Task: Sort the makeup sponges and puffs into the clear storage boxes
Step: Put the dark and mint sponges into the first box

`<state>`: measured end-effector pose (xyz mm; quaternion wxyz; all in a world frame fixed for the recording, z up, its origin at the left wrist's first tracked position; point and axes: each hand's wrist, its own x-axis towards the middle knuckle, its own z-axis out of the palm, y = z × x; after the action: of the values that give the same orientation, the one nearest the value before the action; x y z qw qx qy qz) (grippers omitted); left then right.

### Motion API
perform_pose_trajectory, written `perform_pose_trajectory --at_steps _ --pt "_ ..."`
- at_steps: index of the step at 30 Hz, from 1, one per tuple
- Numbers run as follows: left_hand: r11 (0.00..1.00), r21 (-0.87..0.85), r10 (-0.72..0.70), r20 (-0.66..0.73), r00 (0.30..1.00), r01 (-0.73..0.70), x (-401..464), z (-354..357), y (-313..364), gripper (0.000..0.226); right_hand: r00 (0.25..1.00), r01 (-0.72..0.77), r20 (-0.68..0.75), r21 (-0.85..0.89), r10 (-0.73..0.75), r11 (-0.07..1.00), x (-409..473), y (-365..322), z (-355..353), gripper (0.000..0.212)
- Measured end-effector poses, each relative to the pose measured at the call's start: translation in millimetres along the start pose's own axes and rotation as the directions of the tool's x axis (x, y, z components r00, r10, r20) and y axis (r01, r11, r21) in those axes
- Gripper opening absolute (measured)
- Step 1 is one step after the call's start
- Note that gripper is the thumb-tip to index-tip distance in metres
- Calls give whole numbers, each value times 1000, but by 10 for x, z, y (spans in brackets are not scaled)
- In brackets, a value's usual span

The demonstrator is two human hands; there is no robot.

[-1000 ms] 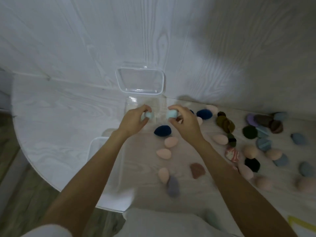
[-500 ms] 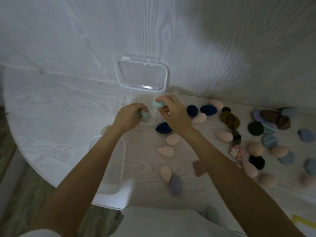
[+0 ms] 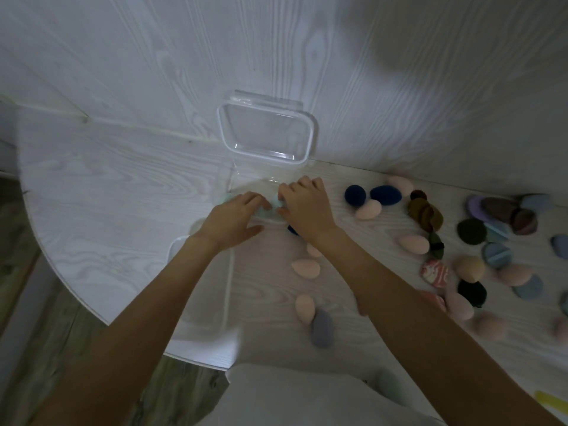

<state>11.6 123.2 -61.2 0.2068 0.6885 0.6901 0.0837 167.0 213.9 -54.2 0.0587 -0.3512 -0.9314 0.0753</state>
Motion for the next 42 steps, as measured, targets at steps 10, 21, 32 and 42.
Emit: perform_pose_trajectory --at_steps 10,21,32,42 --pt "999 36 26 -90 996 -23 38 49 17 48 997 51 59 39 -53 998 53 14 33 23" --pt "994 104 50 -131 990 -37 109 272 282 49 891 -454 68 80 449 888 -432 1023 -69 54" --pt "998 64 31 -154 988 -21 132 259 322 48 984 -85 -97 492 151 867 -163 362 -551 31" --pt "998 -51 -43 -238 970 32 62 311 301 34 990 26 140 47 -32 999 223 89 -8 28"
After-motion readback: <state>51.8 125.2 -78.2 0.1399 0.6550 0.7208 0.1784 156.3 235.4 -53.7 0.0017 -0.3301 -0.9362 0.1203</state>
